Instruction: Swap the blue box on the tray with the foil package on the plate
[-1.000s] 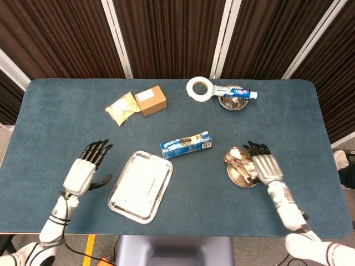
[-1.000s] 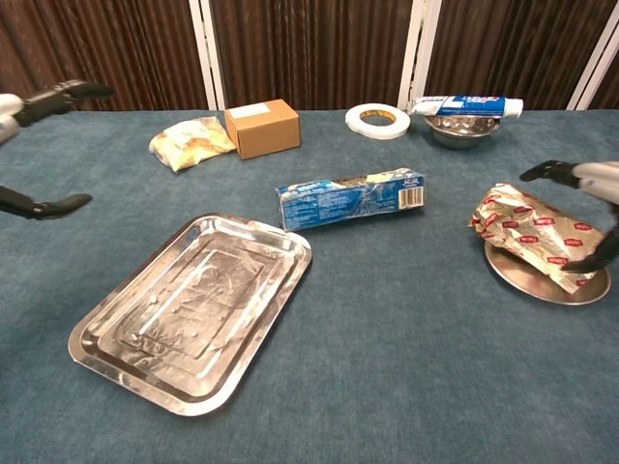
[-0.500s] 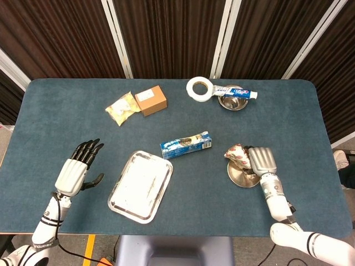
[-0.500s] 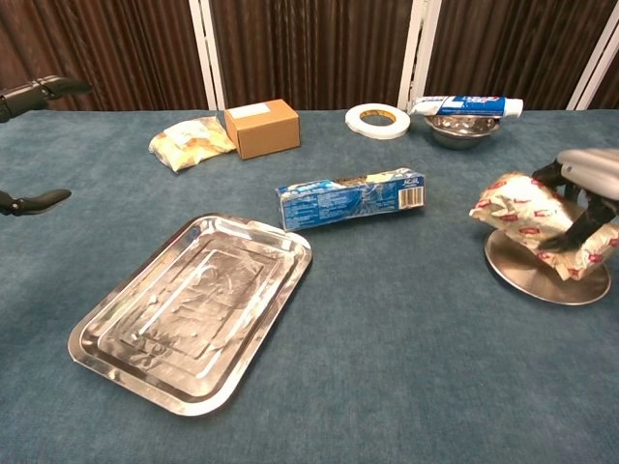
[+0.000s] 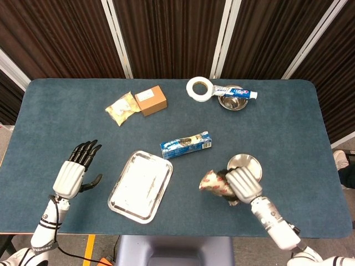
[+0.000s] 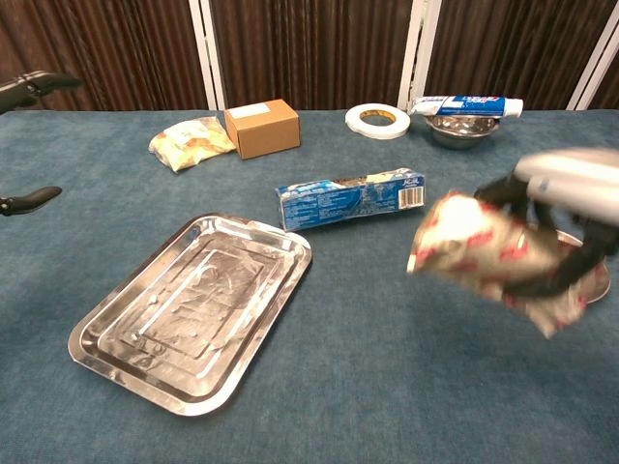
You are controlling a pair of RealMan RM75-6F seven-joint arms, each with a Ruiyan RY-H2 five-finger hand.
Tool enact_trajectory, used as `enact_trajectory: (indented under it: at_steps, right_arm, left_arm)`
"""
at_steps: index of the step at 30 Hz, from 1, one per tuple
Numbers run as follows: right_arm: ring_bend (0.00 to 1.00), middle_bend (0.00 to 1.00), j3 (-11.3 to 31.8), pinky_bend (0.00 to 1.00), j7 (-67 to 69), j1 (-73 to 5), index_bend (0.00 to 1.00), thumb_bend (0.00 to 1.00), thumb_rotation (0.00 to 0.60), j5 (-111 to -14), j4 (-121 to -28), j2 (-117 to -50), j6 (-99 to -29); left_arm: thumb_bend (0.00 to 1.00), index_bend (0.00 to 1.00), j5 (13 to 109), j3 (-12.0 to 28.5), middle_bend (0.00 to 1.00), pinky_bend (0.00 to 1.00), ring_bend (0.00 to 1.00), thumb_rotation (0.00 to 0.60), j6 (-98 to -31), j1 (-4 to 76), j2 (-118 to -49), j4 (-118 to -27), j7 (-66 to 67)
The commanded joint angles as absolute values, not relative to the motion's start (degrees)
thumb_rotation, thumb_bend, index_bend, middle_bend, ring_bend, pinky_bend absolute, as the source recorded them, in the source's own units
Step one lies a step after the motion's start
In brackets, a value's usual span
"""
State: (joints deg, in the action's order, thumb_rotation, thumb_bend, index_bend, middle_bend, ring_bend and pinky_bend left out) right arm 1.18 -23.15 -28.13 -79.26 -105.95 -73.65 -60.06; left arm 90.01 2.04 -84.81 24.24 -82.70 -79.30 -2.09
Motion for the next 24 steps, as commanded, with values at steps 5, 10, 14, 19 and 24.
enact_trajectory:
  at_steps: [5,10,14,19,24]
  right_arm:
    - [0.02,0.02,-0.67,0.16,-26.78,-33.15,0.0,0.26,0.6,-76.38,-106.46,-74.33,-49.63]
    - [0.0,0.0,-0.89,0.04,-22.83,-32.91,0.0,0.19,0.6,-76.32,-108.97,-69.45,-49.72]
    - [0.0,0.0,1.52,0.02,-15.48,-31.95,0.0,0.18,0.6,-76.37,-109.88,-64.53,-52.6]
    - [0.0,0.0,7.03,0.0,-12.36,-34.91,0.0,0.18,0.6,-72.28,-106.38,-63.29,-51.99]
    - [0.0,0.0,12.69,0.0,-18.18,-45.24,0.0,0.18,0.6,-60.35,-98.13,-69.46,-44.41]
  left_arm:
    - [0.34,0.0,90.39,1.42,0.0,0.1,0.0,0.6,-86.02,22.14,-81.95,-79.8,-4.58]
    - [0.34,0.0,90.33,1.65,0.0,0.1,0.0,0.6,-85.81,21.53,-81.62,-79.57,-5.84]
    - [0.34,0.0,91.09,1.91,0.0,0.1,0.0,0.6,-85.92,21.55,-81.71,-79.08,-6.59]
    - [0.34,0.0,91.54,2.21,0.0,0.1,0.0,0.6,-85.92,21.44,-81.55,-78.24,-7.59]
    - [0.34,0.0,91.08,2.26,0.0,0.1,0.0,0.6,-85.75,20.73,-81.59,-76.78,-8.66]
